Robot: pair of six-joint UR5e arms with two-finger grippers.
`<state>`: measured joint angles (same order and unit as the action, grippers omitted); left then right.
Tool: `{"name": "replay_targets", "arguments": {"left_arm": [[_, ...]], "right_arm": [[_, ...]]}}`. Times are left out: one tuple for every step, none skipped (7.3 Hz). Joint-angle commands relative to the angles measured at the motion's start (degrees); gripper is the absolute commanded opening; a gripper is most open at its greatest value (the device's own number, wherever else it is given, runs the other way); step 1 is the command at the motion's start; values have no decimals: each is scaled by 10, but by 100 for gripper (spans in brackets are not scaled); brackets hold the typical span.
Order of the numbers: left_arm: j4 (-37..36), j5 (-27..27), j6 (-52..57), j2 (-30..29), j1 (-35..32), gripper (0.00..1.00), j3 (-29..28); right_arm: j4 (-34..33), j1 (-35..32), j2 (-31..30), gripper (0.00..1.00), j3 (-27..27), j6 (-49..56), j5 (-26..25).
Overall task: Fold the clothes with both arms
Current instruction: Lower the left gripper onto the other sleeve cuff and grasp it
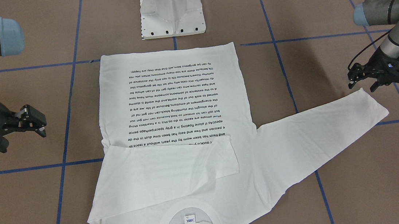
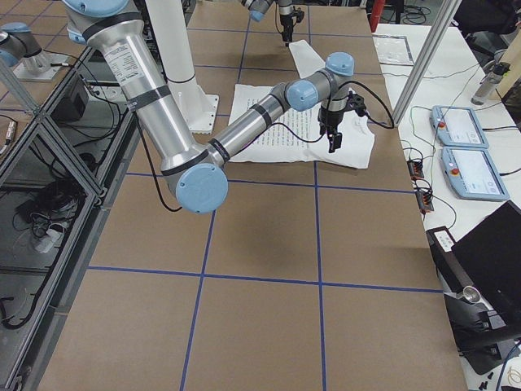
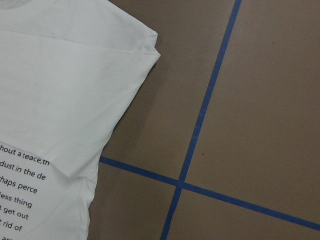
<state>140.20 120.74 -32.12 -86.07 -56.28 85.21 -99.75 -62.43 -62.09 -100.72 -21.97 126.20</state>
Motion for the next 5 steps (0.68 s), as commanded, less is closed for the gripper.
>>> {"name": "replay_targets", "arguments": {"left_arm": [[0,-2,1,-1,1,55,-1],[0,-2,2,-1,1,57,-3],[0,-2,2,-1,1,57,-3],[0,-2,2,-1,1,57,-3],[0,-2,2,-1,1,54,-4]], "right_arm": [[0,-1,0,100,-1,0,0],[0,0,0,100,-1,0,0],[0,-1,0,100,-1,0,0],[0,0,0,100,-1,0,0],[0,-1,0,100,-1,-1,0]]}}
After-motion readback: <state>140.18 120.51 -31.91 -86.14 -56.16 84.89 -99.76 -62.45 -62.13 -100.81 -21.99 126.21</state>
